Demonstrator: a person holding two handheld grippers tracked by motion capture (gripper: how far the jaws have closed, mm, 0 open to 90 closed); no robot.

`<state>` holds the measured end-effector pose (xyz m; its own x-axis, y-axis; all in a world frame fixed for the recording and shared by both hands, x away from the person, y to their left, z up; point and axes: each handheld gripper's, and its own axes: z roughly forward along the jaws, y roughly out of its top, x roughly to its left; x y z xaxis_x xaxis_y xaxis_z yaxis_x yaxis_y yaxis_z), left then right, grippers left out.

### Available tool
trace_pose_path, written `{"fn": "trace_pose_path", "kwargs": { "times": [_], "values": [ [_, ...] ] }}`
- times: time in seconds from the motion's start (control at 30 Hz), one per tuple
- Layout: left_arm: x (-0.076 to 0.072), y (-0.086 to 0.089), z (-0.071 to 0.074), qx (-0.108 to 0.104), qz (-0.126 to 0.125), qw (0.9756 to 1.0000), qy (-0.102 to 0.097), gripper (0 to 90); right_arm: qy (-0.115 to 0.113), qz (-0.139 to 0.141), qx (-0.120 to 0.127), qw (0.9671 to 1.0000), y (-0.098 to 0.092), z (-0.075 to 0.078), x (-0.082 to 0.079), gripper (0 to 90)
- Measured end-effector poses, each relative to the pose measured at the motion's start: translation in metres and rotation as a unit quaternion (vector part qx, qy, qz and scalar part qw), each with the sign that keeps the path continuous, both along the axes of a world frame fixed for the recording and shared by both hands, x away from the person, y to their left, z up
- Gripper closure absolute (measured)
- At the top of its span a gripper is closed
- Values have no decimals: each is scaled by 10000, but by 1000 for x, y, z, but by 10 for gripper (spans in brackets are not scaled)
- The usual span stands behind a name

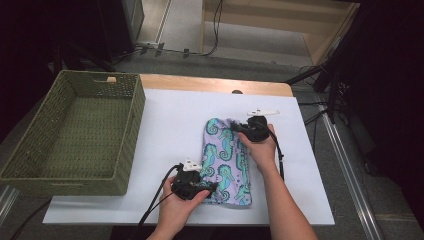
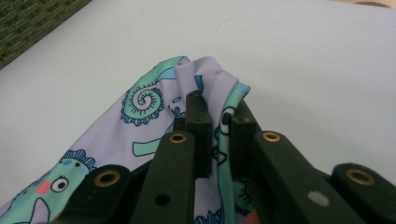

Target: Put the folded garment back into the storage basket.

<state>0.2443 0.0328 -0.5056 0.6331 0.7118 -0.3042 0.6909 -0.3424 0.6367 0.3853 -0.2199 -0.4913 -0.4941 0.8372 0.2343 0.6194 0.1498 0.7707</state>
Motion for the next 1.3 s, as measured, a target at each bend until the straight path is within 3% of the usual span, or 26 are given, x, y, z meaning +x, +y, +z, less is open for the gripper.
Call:
{"fn": "trace_pose_path", "kwargs": {
  "times": [0.1,0.2,0.3,0.47,0.73,0.97,1.3],
  "values": [
    [-2,-6,1,237,-9,9997,-75,422,-47,-10,9,10000,-3,4,-2,806],
    [-6,-10,1,415,3,9988,-271,511,-90,16,-39,10000,-4,7,-3,806],
    [-5,-10,-1,216,-97,9996,-167,660,-113,40,-38,9999,-4,9,-4,806],
    [-5,-9,0,186,-313,9988,-339,755,-174,-2,1,9998,-4,11,-5,806],
    [-6,6,9,-23,-525,9972,-526,777,-279,29,7,9996,-2,19,-6,808],
    [-5,28,27,-225,-482,9956,-766,778,-459,94,106,9988,13,41,-3,810],
    [-2,66,57,-345,-311,9935,-1044,778,-717,231,241,9969,45,69,10,811]
  ]
}}
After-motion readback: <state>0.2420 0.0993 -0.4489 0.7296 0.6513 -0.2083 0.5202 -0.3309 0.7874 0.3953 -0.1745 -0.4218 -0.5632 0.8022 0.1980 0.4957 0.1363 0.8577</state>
